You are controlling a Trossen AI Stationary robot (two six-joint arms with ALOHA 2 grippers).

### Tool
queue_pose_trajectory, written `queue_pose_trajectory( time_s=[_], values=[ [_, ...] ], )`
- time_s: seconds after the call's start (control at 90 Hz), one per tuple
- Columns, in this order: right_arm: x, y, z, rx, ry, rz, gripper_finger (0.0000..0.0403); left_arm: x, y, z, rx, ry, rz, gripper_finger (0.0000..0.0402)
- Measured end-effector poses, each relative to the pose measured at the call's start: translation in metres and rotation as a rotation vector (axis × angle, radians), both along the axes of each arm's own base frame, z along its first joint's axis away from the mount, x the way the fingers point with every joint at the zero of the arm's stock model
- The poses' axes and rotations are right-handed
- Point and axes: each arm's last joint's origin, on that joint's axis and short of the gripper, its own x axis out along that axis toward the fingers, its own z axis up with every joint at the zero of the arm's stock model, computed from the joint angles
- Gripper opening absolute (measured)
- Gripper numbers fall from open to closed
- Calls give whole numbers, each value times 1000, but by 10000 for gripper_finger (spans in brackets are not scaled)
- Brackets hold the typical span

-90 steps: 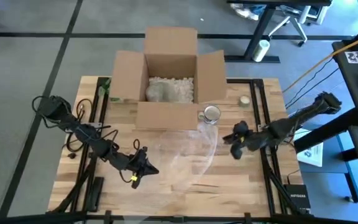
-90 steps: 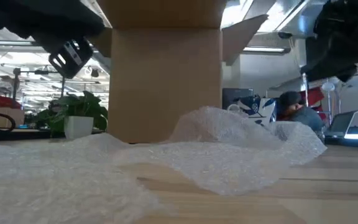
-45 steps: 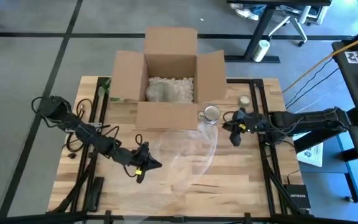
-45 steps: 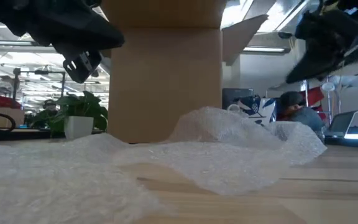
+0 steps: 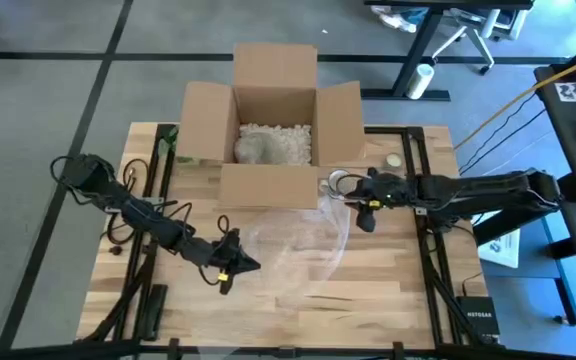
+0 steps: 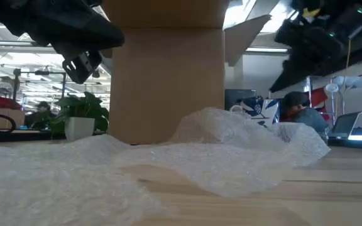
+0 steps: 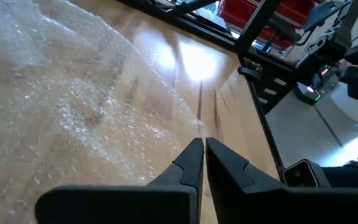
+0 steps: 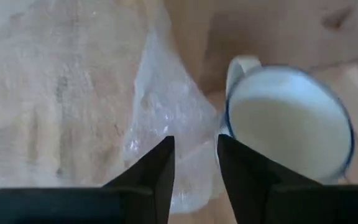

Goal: Wrap mug
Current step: Wrap the blue mug with the bubble wrap

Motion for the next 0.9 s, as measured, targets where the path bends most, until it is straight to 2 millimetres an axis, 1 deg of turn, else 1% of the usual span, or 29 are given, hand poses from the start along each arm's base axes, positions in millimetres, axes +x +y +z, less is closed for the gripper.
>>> queue_pose_trajectory(
  time_s=[0.133,0.2,0.333,0.422,0.533,0.722,0.822,0.9],
  values=[
    [17,-3,9,-100,50,10,108,0,0,0,0,0,0,0],
    [22,-4,8,-123,102,15,108,0,0,0,1,1,0,0],
    [30,-12,0,-102,218,2,108,0,0,-1,6,11,0,0],
    [35,-19,-2,-82,243,-9,108,-1,0,-2,9,23,2,0],
    [39,-26,-5,-63,262,-3,108,-1,0,-2,8,24,2,0],
    [37,-36,-15,-11,331,-15,105,-1,0,-3,15,26,1,0],
    [38,-40,-19,13,350,-17,88,-1,0,-3,16,28,0,0],
    [38,-41,-22,25,368,-15,63,-1,0,-3,16,27,0,0]
  ],
)
